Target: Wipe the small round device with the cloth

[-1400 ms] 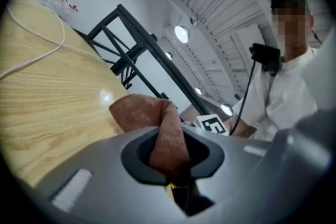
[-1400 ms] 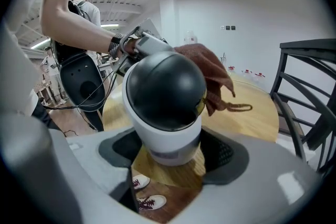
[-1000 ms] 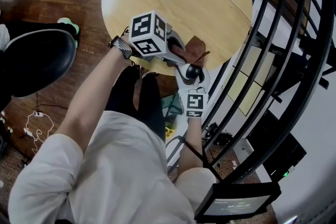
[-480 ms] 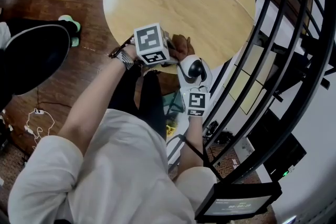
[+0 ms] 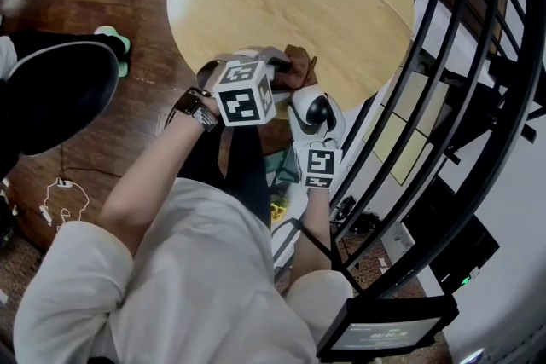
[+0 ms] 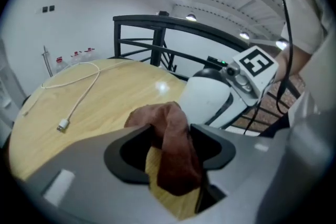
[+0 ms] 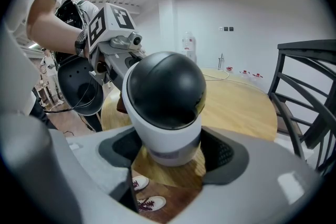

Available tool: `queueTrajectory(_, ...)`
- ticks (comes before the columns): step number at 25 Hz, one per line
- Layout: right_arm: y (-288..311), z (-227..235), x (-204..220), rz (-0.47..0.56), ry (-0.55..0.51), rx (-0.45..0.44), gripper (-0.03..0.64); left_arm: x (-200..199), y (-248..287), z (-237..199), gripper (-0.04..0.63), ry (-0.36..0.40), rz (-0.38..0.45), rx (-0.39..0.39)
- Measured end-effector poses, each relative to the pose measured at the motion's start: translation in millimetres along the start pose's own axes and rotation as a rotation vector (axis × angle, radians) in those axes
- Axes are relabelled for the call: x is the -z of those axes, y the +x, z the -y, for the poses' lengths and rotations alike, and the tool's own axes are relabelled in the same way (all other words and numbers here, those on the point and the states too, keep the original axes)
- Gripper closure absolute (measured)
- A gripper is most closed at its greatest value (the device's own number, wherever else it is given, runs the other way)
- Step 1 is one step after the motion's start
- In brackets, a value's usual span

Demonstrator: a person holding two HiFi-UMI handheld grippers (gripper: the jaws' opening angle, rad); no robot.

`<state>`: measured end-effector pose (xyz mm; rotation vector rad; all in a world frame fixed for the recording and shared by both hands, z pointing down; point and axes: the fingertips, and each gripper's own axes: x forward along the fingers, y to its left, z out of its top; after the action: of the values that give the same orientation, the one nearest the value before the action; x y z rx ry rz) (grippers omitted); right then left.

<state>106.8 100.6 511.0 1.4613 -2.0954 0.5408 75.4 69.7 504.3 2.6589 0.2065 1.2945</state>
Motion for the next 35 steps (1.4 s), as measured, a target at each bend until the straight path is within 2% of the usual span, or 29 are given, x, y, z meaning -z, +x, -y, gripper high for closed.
queueTrajectory(2,0,0,0,0.0,0.001,0.001,0.268,-4,4,-6,0.327,0.03,-0.012,-0.044)
queueTrajectory(5,0,0,0,-0.002,0.002,0.0,0.268,-10,12,-9,0.333,0.06,-0.031,-0.07)
queueTrajectory(7,0,0,0,-0.001,0.001,0.0,0.268,-9,17,-8,0.449,0.081,-0.052,-0.073)
queueTrajectory(8,0,-1,0,-0.001,0.0,0.001,0.268,-9,19,-6,0.488,0.087,-0.059,-0.067)
queueTrajectory(10,0,-1,-1,0.002,0.0,0.0,0.268,-7,21,-3,0.509,0.081,-0.063,-0.048)
queueTrajectory(21,0,-1,-1,0.004,0.001,-0.004,0.268,-1,25,14,0.526,0.071,-0.08,0.074)
queueTrajectory(25,-1,0,0,0.003,0.003,-0.003,0.268,-8,15,22,0.528,0.01,-0.044,0.147)
queueTrajectory(31,0,2,2,-0.005,0.001,-0.002,0.267,-28,-7,28,0.529,-0.068,0.044,0.205)
queueTrajectory(33,1,2,2,-0.008,0.0,-0.001,0.267,-35,-16,29,0.529,-0.127,0.093,0.234)
queueTrajectory(35,0,2,3,-0.008,0.0,0.001,0.267,-41,-24,26,0.529,-0.231,0.153,0.261)
